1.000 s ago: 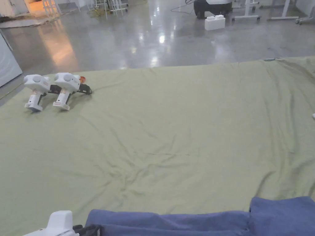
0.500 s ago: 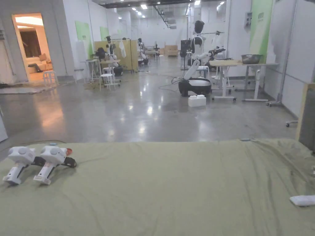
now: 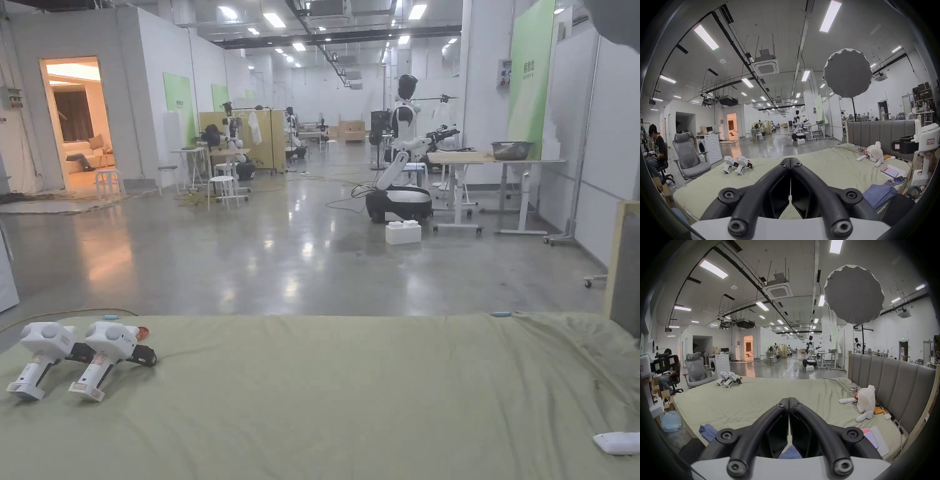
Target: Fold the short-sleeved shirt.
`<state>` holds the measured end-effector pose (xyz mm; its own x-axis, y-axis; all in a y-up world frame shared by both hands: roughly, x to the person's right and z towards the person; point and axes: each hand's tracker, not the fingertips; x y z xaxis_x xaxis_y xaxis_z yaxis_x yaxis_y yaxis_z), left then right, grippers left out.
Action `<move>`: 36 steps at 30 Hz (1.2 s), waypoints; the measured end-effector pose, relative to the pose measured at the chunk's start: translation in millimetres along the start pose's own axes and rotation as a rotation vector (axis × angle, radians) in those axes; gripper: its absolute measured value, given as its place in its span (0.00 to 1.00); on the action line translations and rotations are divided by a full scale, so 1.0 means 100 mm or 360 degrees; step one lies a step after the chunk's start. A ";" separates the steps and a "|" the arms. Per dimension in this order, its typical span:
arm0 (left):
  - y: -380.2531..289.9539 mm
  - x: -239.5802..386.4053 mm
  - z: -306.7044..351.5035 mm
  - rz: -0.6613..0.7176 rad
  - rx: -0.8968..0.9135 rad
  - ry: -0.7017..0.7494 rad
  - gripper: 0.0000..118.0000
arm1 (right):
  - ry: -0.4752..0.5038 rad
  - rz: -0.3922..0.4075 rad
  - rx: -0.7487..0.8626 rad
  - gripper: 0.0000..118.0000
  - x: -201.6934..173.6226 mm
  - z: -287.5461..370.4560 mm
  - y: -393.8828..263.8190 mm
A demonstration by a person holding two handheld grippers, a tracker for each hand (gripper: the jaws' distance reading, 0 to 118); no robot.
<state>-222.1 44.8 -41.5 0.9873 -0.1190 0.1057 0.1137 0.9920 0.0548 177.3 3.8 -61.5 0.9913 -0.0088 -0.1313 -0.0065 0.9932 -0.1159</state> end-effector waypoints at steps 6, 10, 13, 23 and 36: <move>0.01 0.06 -0.01 0.0017 -0.0050 -0.0094 0.00 | 0.0019 0.0025 -0.0012 0.00 -0.09 -0.03 -0.02; 0.01 0.06 -0.04 0.0017 -0.0056 -0.0119 0.00 | 0.0026 0.0025 -0.0010 0.00 -0.08 -0.04 -0.02; -0.01 0.01 -0.08 0.0081 -0.0081 -0.0157 0.00 | 0.0015 0.0029 -0.0017 0.00 -0.08 -0.05 -0.02; -0.84 -0.90 -0.56 0.0768 -0.0748 -0.0290 0.76 | -0.0008 -0.0118 -0.0149 0.00 0.08 -0.04 -0.24; -2.75 -1.84 -1.17 0.1417 -0.1432 -0.0268 0.79 | -0.0008 -0.0271 -0.0388 0.00 0.14 -0.11 -0.50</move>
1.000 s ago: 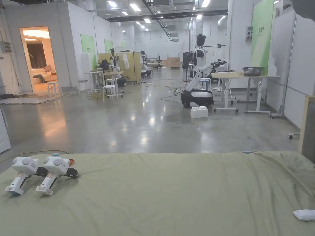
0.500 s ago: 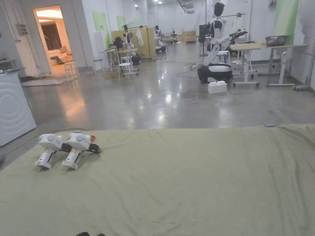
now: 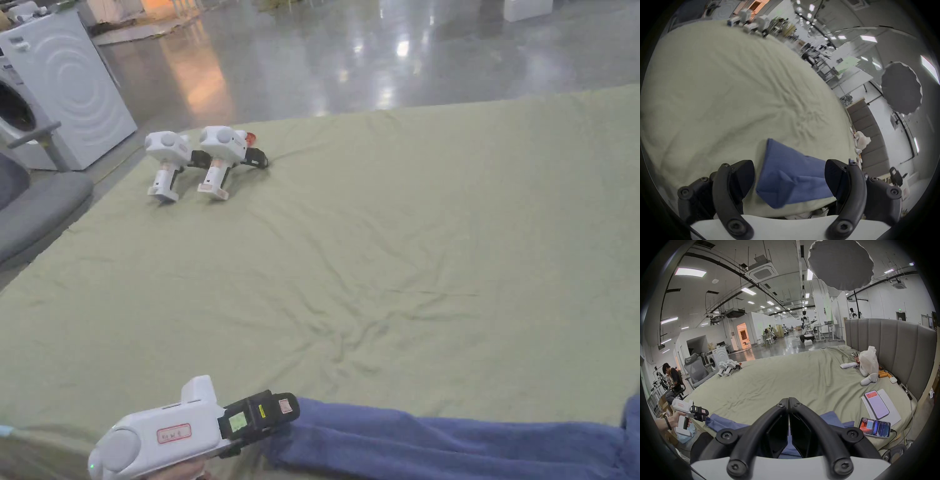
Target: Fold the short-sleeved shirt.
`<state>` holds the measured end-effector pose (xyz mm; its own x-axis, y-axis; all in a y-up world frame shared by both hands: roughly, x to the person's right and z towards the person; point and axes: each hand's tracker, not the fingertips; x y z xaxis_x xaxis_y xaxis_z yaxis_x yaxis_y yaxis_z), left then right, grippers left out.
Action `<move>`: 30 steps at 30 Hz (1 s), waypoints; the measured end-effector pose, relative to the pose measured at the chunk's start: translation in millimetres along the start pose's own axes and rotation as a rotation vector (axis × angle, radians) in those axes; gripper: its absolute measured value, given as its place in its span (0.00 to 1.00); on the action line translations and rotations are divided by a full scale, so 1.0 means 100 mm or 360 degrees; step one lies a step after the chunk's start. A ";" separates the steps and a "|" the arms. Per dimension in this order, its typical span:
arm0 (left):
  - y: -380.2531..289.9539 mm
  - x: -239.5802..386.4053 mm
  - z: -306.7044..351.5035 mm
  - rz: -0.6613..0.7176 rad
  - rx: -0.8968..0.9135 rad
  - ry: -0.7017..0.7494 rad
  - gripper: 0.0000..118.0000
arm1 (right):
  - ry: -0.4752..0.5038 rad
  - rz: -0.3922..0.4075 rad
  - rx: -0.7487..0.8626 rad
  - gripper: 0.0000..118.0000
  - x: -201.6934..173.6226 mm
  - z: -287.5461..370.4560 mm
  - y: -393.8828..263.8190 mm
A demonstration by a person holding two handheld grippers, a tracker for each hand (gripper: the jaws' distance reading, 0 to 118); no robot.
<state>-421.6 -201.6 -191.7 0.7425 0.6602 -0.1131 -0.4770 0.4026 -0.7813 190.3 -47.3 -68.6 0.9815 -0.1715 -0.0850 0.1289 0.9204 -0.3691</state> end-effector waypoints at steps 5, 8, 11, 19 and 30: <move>-0.02 -0.06 -0.25 0.0234 -0.0033 -0.0195 0.76 | -0.0015 -0.0031 -0.0057 0.00 0.04 -0.04 -0.05; -0.18 0.32 -0.24 0.0396 -0.0002 -0.0283 0.34 | -0.0014 -0.0056 -0.0071 0.00 0.05 -0.04 -0.06; -0.23 0.35 -0.31 0.0326 -0.0109 -0.0184 0.09 | -0.0016 -0.0050 -0.0085 0.00 0.04 -0.06 -0.05; 0.04 0.47 0.24 0.0360 0.0211 -0.0042 0.04 | -0.0005 -0.0032 -0.0074 0.00 0.06 -0.02 0.01; 0.15 1.64 0.31 -0.0315 0.0197 0.0001 0.04 | 0.0033 -0.0136 -0.0052 0.00 0.16 0.02 -0.04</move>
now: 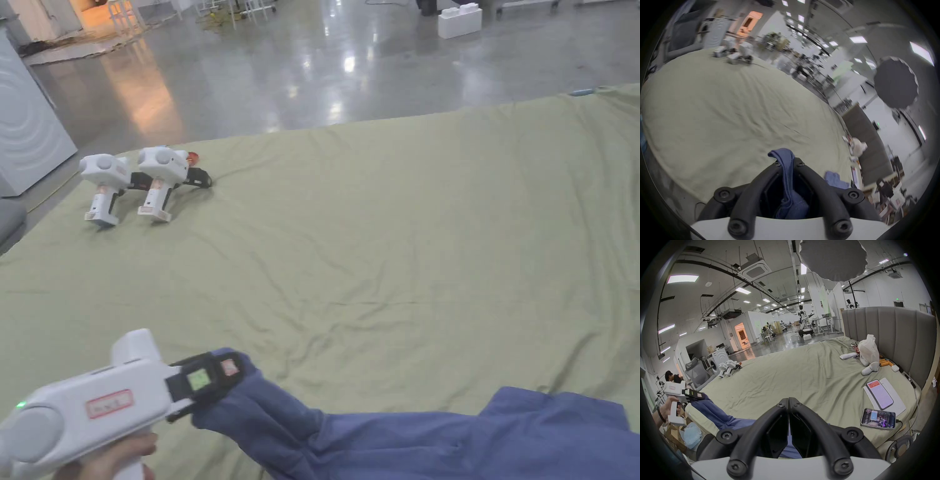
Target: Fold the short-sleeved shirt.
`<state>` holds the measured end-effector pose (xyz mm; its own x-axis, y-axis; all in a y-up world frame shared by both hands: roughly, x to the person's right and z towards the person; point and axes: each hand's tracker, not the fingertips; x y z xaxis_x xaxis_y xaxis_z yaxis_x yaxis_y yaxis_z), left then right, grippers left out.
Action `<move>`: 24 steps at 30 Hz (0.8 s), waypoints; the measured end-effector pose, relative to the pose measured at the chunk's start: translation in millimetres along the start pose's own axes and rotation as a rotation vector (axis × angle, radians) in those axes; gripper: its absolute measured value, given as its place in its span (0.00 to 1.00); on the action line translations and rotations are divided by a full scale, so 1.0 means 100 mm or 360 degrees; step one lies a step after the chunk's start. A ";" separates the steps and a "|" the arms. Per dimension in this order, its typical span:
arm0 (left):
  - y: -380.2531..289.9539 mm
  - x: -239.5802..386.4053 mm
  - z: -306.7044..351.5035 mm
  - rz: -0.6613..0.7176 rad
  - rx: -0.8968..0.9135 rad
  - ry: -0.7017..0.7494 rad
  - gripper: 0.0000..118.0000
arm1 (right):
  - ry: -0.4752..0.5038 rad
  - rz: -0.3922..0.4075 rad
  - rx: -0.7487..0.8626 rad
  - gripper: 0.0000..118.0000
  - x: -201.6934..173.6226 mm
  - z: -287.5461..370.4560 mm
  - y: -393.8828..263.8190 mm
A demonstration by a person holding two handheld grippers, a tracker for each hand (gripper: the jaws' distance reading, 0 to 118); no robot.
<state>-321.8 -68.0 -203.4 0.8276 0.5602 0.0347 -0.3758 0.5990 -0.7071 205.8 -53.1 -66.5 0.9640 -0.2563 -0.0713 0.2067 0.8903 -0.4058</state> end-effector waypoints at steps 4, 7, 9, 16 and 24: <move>-0.45 0.54 -0.73 -0.0085 -0.0249 -0.0139 0.05 | -0.0032 0.0008 0.0009 0.00 0.01 0.12 -0.02; -0.76 0.79 -1.23 -0.0281 -0.0343 -0.0080 0.05 | -0.0082 0.0009 0.0008 0.00 0.05 0.21 -0.05; -0.96 0.98 -1.52 -0.0344 -0.0427 0.0001 0.10 | -0.0101 -0.0007 0.0004 0.00 0.09 0.28 -0.08; -0.82 0.87 -1.57 -0.0117 -0.0415 -0.0165 0.54 | -0.0174 -0.0015 -0.0035 0.00 0.25 0.38 -0.18; -1.05 0.64 -1.40 -0.0012 -0.0447 -0.0295 0.00 | -0.0171 -0.0079 -0.0054 0.00 0.32 0.41 -0.27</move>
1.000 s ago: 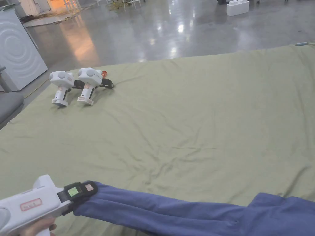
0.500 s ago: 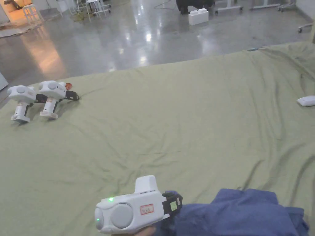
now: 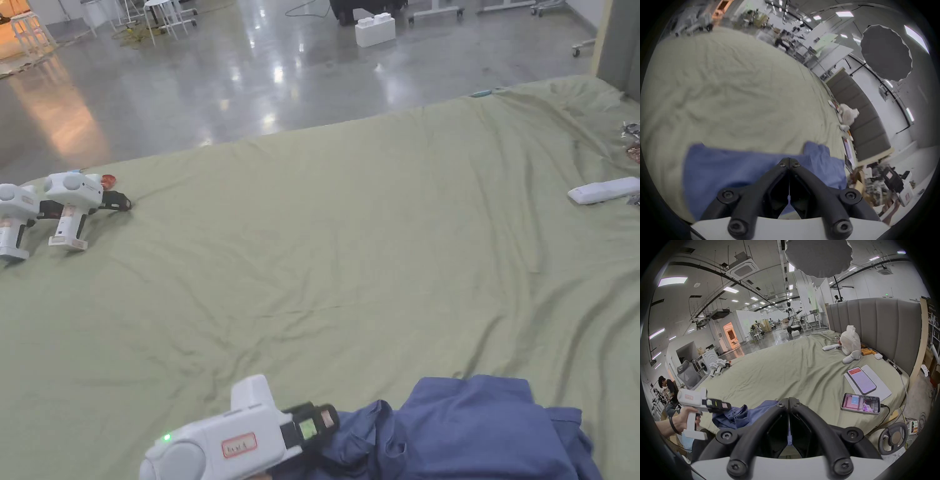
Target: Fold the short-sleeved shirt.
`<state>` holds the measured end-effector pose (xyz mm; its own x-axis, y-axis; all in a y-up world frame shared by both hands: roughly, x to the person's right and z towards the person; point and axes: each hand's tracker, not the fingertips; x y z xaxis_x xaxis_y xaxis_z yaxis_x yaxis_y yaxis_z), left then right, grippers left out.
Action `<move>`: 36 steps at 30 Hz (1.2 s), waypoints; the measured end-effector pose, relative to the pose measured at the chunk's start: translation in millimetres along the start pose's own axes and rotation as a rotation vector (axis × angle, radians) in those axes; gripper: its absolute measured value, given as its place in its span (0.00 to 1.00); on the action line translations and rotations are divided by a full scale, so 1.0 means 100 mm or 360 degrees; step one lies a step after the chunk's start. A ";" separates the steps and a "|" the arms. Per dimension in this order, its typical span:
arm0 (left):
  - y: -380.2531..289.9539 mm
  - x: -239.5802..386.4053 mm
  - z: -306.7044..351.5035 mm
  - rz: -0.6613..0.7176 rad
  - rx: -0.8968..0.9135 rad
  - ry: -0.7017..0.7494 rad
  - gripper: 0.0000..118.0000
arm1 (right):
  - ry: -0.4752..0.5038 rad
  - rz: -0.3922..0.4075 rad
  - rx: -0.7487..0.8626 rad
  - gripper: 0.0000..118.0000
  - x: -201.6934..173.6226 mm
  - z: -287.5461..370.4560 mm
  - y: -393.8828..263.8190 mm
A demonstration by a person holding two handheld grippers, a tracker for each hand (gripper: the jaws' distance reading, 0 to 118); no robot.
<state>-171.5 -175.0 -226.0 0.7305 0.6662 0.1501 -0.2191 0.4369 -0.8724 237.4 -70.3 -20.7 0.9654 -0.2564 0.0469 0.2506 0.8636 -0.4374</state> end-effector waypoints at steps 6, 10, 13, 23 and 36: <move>-0.39 0.14 -0.68 0.0037 -0.0212 -0.0019 0.00 | -0.0002 0.0009 -0.0022 0.00 -0.05 0.03 -0.01; -0.33 0.21 -0.66 -0.0008 -0.0199 0.0048 0.00 | -0.0001 0.0011 -0.0013 0.00 -0.08 0.04 0.00; -0.19 0.13 -0.28 -0.0022 -0.0100 0.0005 0.33 | 0.0013 0.0001 -0.0018 0.00 -0.08 0.00 0.00; 0.21 -1.01 0.97 0.0241 0.0196 0.0228 0.77 | 0.0067 0.0034 -0.0107 0.00 -0.12 -0.12 -0.07; -0.07 -1.20 0.57 0.0557 0.0115 -0.0128 0.13 | 0.0027 0.0010 -0.0079 0.00 -0.13 0.01 -0.03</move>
<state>-294.4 -223.8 -211.5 0.5506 0.8271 -0.1129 -0.4942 0.2139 -0.8426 224.8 -69.0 -19.3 0.9655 -0.2587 0.0291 0.2403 0.8427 -0.4818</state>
